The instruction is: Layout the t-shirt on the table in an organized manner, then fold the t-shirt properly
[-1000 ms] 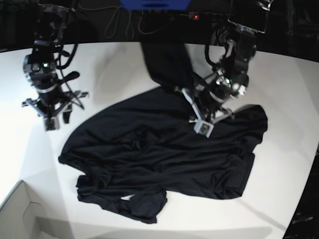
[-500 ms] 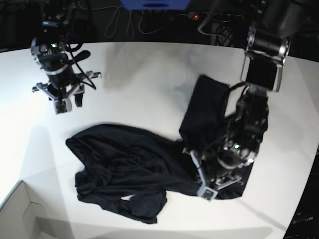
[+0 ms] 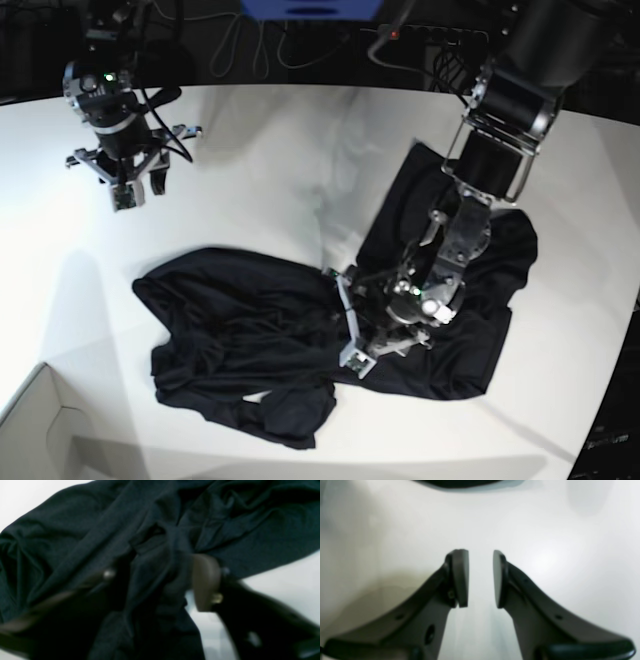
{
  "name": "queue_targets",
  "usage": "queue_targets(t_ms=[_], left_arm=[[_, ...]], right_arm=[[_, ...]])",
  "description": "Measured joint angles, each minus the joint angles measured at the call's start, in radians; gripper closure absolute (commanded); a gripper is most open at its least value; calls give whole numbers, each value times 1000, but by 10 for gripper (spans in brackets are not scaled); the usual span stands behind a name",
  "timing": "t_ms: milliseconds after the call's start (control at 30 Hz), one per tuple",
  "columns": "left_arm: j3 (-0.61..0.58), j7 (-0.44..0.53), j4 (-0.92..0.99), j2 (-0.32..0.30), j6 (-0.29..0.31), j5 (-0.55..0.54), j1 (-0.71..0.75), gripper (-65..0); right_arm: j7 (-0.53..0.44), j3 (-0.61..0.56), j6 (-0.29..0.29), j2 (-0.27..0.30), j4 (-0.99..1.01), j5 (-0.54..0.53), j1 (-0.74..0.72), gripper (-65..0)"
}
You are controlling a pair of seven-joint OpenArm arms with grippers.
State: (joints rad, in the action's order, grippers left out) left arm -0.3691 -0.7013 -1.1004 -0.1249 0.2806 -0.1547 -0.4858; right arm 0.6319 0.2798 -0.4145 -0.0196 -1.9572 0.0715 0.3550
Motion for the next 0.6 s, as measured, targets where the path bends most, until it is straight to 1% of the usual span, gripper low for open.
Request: queue_targets(t_ms=[33,67,100,200,233,300,367,433,500,533,600], left_arm=[[26,5,-39,-9,0,-9,26,-496],[66,1,-94,-20,0,-18,63,-513],[106,-10,-151,-32,-3,-20,99,-514],[235,-80,-327,-57,-12,-39,236,-499],[270,-122,-392,-61,-8,-39,286,-492],[344,-134,-502,-61,-11,-58,401,-472],[381,-143,-560,-58,-9,-53,515,-453],[387,-135,-566,-57,-7,-53,612,-446],[381,-119,-556,-55,-6,-47,676,-446],[381,-68,-546,-55,-2,-49,691,-446],[386,-19,-509,-55,0,-58,693,-446]], right_arm=[[1,0,0,0,0,0,0,-169],[1,-2,0,-2,0,-1,-3,-169],[0,-2,0,-3,0,0,-8,-169],[0,-2,0,-4,0,-1,-11,-169],[-2,-1,0,-6,0,-1,-8,-169],[0,-3,0,-10,1,-2,-11,-169],[1,-4,0,-10,1,-2,-24,-169],[-3,-3,0,-6,1,-1,-34,-169],[-3,-2,0,-3,1,-1,-34,-169],[-3,-2,0,-3,1,-1,-32,-169],[1,-8,0,-5,1,0,-37,-169]])
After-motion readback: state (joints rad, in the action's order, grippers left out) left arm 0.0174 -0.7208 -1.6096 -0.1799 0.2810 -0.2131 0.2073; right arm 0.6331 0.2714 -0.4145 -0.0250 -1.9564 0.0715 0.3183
